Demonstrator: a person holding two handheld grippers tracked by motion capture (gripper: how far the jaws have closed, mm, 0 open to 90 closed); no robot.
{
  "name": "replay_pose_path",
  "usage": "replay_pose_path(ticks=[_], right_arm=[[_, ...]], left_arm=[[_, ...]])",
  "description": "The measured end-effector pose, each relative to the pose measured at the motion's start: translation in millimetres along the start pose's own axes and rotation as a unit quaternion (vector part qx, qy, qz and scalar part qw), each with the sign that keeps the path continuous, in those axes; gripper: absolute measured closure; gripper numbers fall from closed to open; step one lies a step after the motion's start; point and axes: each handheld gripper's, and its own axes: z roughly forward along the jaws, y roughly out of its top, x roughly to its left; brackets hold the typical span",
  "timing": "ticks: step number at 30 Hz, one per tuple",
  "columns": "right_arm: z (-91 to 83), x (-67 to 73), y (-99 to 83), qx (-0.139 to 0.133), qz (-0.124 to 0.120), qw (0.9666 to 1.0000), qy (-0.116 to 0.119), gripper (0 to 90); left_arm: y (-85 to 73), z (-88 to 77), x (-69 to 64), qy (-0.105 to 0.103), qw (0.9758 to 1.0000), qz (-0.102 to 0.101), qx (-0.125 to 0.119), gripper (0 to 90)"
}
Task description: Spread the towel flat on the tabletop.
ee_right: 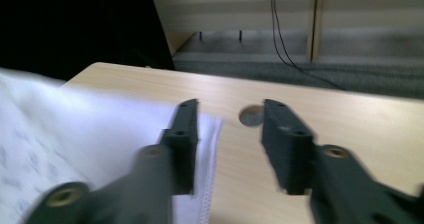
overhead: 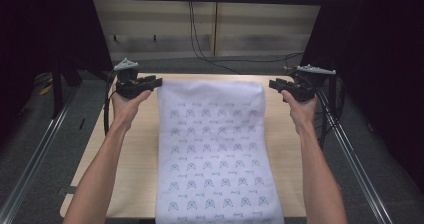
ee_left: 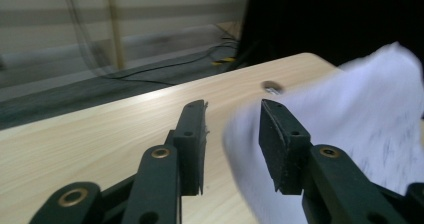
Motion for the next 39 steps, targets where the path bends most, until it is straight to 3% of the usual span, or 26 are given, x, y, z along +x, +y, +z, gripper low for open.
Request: replay_pose_path(ticks=[1, 3, 5, 7, 10, 15, 17, 18, 20, 22, 23, 25, 27, 29, 30, 33, 34, 36, 37, 38, 39], right_arm=[[0.0, 0.0, 0.0, 0.0, 0.0, 1.0, 0.0, 56.8], [-2.0, -10.0, -18.5, 0.014, 0.004, 0.9999, 0.008, 58.4], [-3.5, -11.1, -25.0, 0.019, 0.001, 0.9997, 0.013, 58.2], [-7.4, -13.0, -37.5, 0.03, -0.006, 0.9994, 0.017, 56.4], [-14.3, -11.9, -51.1, 0.038, -0.009, 0.9987, 0.033, 56.2], [-21.0, 6.2, -68.4, 0.06, -0.039, 0.9951, 0.069, 55.9], [-23.0, 15.1, -77.6, 0.064, -0.048, 0.9928, 0.089, 55.5], [-23.7, 20.6, -83.7, 0.072, -0.053, 0.9911, 0.099, 56.0], [-24.0, 28.5, -93.8, 0.082, -0.059, 0.9882, 0.115, 56.2], [-23.9, 35.4, -102.4, 0.092, -0.06, 0.9862, 0.124, 57.0], [-23.6, 39.6, -108.1, 0.1, -0.063, 0.9838, 0.134, 57.7], [-24.7, 47.3, -116.7, 0.113, -0.072, 0.9806, 0.143, 58.0], [-25.5, 50.7, -120.7, 0.117, -0.079, 0.9788, 0.148, 58.8], [-25.1, 54.9, -130.2, 0.131, -0.084, 0.9761, 0.152, 62.0], [-21.0, 54.0, -139.1, 0.149, -0.092, 0.9727, 0.152, 64.1], [-16.7, 52.2, -148.9, 0.169, -0.093, 0.9698, 0.149, 63.2], [-15.9, 52.4, -150.1, 0.173, -0.093, 0.9694, 0.147, 62.9], [-12.9, 50.7, -152.4, 0.174, -0.093, 0.9689, 0.15, 62.1], [-12.9, 50.7, -152.4, 0.174, -0.093, 0.9689, 0.15, 62.1], [-10.1, 50.8, -154.6, 0.18, -0.092, 0.968, 0.148, 61.2], [-8.2, 51.4, -156.0, 0.184, -0.096, 0.9671, 0.147, 61.0]], left_arm=[[0.0, 0.0, 0.0, 0.0, 1.0, 0.0, 0.0, 59.8], [-20.3, -5.8, 17.3, -0.008, 0.9997, -0.022, 0.004, 60.9], [-25.5, -7.2, 20.3, -0.015, 0.9995, -0.027, 0.003, 61.8], [-40.7, -10.3, 22.9, -0.022, 0.9993, -0.029, 0.01, 62.0], [-59.9, -11.9, 14.6, -0.045, 0.9984, -0.022, 0.024, 63.7], [-86.4, -17.1, -6.8, -0.085, 0.9954, -0.001, 0.045, 66.7], [-90.3, -18.6, -9.3, -0.092, 0.9947, -0.001, 0.045, 69.2], [-102.5, -22.5, -17.5, -0.111, 0.9925, -0.005, 0.05, 70.3], [-108.0, -23.5, -22.1, -0.114, 0.992, -0.004, 0.055, 72.8], [-122.9, -28.4, -34.9, -0.127, 0.9888, 0.012, 0.077, 75.0], [-122.9, -28.4, -34.9, -0.127, 0.9888, 0.012, 0.077, 76.2], [-135.6, -34.4, -45.6, -0.145, 0.9841, 0.029, 0.098, 83.2], [-137.8, -35.3, -48.9, -0.146, 0.9833, 0.036, 0.103, 87.5], [-147.3, -34.0, -56.6, -0.16, 0.9787, 0.048, 0.119, 90.0], [-154.3, -29.2, -59.3, -0.154, 0.9764, 0.059, 0.14, 90.0], [-158.8, -26.0, -58.7, -0.164, 0.975, 0.047, 0.142, 80.8], [-159.8, -25.6, -59.5, -0.164, 0.9748, 0.047, 0.145, 79.5], [-164.1, -23.0, -62.0, -0.166, 0.9719, 0.049, 0.159, 75.1], [-164.1, -23.0, -62.0, -0.166, 0.9719, 0.049, 0.159, 75.5], [-167.1, -21.1, -65.9, -0.157, 0.9698, 0.068, 0.174, 76.4], [-168.2, -20.7, -67.0, -0.156, 0.9695, 0.073, 0.174, 79.1]])
